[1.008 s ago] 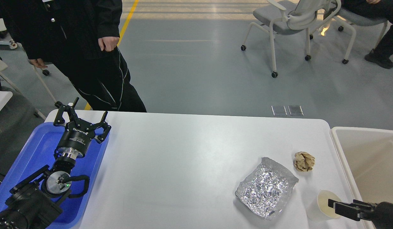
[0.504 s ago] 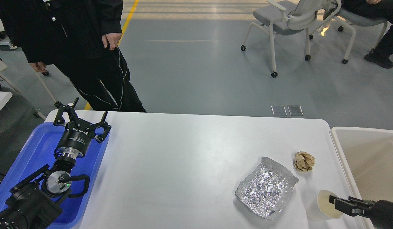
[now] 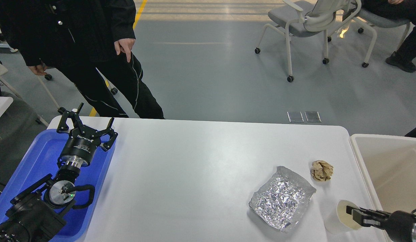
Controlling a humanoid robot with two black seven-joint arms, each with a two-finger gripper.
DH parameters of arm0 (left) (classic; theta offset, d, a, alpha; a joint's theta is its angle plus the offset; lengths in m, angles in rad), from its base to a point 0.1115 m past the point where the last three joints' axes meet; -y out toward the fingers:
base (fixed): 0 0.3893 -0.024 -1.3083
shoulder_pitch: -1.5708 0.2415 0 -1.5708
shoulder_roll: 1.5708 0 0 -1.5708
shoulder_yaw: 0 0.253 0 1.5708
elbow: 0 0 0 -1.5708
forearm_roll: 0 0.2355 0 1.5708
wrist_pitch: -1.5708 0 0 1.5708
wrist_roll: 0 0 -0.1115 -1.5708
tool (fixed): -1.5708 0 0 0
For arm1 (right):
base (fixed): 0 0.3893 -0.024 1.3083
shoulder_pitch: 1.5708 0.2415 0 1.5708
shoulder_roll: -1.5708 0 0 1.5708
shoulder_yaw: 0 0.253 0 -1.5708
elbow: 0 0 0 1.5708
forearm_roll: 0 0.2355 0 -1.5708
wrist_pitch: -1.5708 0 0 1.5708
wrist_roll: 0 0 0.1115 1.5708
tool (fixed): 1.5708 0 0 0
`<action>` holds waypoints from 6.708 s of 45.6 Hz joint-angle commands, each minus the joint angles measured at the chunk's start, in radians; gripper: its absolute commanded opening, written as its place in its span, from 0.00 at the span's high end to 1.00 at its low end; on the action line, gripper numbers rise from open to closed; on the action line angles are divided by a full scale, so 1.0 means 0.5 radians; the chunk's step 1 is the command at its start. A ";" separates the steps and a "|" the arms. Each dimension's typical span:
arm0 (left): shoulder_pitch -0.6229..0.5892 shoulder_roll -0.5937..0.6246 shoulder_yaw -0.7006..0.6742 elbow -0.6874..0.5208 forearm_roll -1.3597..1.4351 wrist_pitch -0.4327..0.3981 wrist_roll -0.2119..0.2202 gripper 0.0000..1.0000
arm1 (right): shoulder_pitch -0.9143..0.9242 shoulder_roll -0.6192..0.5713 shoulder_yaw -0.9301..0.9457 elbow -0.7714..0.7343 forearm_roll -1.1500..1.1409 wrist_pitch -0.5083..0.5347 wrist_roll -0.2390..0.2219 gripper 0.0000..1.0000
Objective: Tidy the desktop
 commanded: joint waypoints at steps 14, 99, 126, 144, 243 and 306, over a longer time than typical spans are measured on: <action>0.000 0.000 0.000 -0.001 0.000 0.000 0.000 0.00 | 0.016 -0.097 0.000 0.094 0.003 0.043 0.003 1.00; 0.000 0.000 -0.003 0.002 0.000 0.000 0.000 0.00 | 1.461 -1.141 -0.506 0.269 0.862 0.884 0.018 1.00; 0.000 0.000 -0.003 0.002 0.000 0.000 0.000 0.00 | 1.387 -0.852 -1.111 -0.286 2.147 0.543 0.129 1.00; 0.000 0.000 -0.003 0.002 0.000 0.000 0.000 0.00 | 0.894 -0.251 -1.071 -1.078 2.819 0.522 0.270 1.00; 0.000 0.000 -0.003 0.002 0.000 0.003 0.000 0.00 | 0.093 1.179 0.089 -2.609 2.970 0.332 0.083 0.06; 0.000 0.000 -0.003 0.002 0.000 0.000 0.000 0.00 | -0.383 0.973 2.160 -0.704 2.316 0.558 0.190 0.00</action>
